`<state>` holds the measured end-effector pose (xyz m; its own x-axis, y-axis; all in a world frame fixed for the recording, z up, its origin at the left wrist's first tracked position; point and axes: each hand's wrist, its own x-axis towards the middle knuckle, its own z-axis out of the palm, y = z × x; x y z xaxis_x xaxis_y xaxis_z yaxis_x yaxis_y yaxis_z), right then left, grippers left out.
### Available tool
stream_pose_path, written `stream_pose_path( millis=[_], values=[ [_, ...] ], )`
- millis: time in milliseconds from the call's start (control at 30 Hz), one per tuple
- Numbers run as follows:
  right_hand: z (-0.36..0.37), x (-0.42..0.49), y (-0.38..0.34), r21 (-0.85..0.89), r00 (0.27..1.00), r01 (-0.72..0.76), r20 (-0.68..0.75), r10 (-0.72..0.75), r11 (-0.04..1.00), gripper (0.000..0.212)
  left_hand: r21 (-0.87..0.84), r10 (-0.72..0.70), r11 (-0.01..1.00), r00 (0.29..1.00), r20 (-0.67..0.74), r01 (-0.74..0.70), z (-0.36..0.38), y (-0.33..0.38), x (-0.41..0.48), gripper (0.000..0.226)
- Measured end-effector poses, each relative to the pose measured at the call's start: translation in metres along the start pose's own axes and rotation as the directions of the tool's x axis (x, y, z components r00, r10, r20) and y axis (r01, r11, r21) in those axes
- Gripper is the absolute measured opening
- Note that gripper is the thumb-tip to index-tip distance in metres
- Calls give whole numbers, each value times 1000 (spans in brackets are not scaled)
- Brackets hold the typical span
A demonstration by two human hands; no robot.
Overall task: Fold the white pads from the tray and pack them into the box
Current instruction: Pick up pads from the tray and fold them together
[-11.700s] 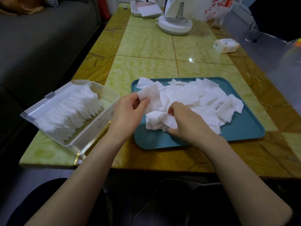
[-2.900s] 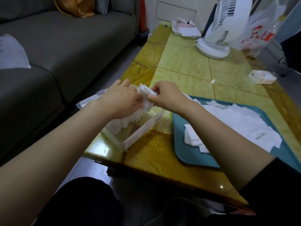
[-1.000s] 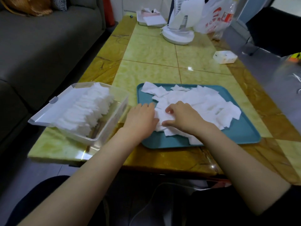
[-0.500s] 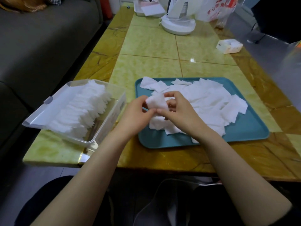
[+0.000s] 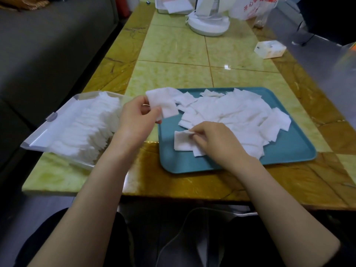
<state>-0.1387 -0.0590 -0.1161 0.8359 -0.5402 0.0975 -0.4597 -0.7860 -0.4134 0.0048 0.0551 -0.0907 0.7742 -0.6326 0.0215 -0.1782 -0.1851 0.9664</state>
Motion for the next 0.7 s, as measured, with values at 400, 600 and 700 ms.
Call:
stream_pose_path(
  millis=[400,600,700],
  values=[
    [-16,-4,-19,436,833,114,-531,153,893,8,141,-3,990,1000,3,2,2,-5,-6,14],
    [-16,-1,-24,872,971,-156,48,236,463,15,40,-5,999,958,288,-7,13,3,-18,17],
    [-13,0,-23,828,964,-147,-2,265,541,10,59,-12,998,954,298,-6,17,5,-20,24]
  ],
)
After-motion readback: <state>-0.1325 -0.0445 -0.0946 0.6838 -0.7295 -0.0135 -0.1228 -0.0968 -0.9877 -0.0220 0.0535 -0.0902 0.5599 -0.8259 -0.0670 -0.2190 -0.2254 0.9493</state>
